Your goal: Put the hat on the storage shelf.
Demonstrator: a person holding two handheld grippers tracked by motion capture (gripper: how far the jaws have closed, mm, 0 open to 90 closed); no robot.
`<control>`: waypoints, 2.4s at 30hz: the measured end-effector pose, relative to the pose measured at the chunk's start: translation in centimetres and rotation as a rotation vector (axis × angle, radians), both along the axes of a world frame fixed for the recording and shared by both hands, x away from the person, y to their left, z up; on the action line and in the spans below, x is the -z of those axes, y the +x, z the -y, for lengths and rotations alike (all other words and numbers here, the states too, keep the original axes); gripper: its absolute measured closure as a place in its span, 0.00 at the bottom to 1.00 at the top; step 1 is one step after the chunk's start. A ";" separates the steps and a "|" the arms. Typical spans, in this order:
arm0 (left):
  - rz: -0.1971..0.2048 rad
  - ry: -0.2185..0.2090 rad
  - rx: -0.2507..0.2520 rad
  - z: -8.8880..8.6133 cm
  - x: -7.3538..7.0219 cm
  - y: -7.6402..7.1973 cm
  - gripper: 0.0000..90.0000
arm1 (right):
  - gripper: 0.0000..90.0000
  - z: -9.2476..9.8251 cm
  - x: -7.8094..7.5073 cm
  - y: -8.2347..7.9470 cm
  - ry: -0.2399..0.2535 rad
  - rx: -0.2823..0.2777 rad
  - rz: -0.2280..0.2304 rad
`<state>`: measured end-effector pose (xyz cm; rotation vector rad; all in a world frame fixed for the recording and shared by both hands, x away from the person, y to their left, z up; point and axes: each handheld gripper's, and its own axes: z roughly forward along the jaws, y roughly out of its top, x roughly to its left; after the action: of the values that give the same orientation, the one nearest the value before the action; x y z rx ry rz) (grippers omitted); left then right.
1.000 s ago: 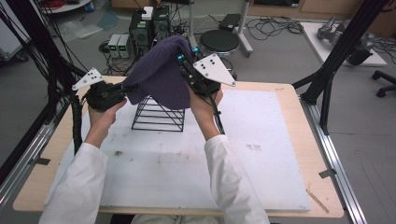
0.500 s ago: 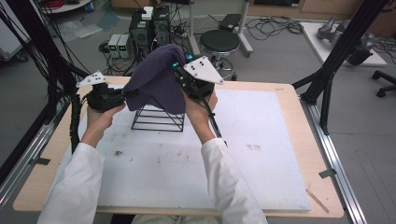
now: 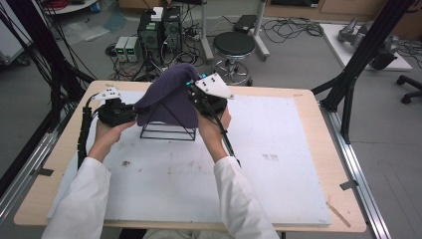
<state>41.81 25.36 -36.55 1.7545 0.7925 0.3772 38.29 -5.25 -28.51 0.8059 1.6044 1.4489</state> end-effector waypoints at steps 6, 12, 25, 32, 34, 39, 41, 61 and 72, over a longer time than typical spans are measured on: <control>0.016 -0.015 -0.024 -0.3 2.0 -0.5 0.89 | 0.81 -0.6 1.6 -0.2 -0.009 0.014 -0.023; -0.025 -0.013 -0.036 -0.8 3.4 -0.4 0.89 | 0.81 -1.4 2.8 -0.3 -0.043 0.019 -0.055; -0.064 -0.022 -0.079 -1.3 5.6 -0.2 0.87 | 0.80 -2.2 4.7 0.2 -0.057 0.017 -0.111; -0.090 -0.042 -0.088 -1.8 6.4 -0.3 0.87 | 0.78 -3.0 4.9 0.1 -0.081 -0.011 -0.094; -0.099 -0.047 -0.091 -1.9 6.6 -0.3 0.87 | 0.73 -3.0 5.0 0.1 -0.080 -0.015 -0.097; -0.107 -0.038 -0.110 -1.8 6.6 -0.2 0.83 | 0.64 -2.8 5.0 0.3 -0.077 -0.037 -0.115; -0.119 -0.049 -0.138 -1.9 6.4 -0.3 0.76 | 0.57 -2.6 4.9 0.4 -0.064 -0.035 -0.120; 0.071 -0.085 -0.235 -1.2 3.5 -3.7 0.21 | 0.13 0.4 3.4 0.0 0.085 0.011 -0.134; 0.230 -0.225 -0.354 -2.7 1.9 -7.0 0.18 | 0.13 4.4 1.5 -1.7 0.159 0.105 -0.101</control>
<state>34.80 28.08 -38.41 1.3329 0.9393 0.6856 36.61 -9.66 -30.05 1.0542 1.5102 1.4947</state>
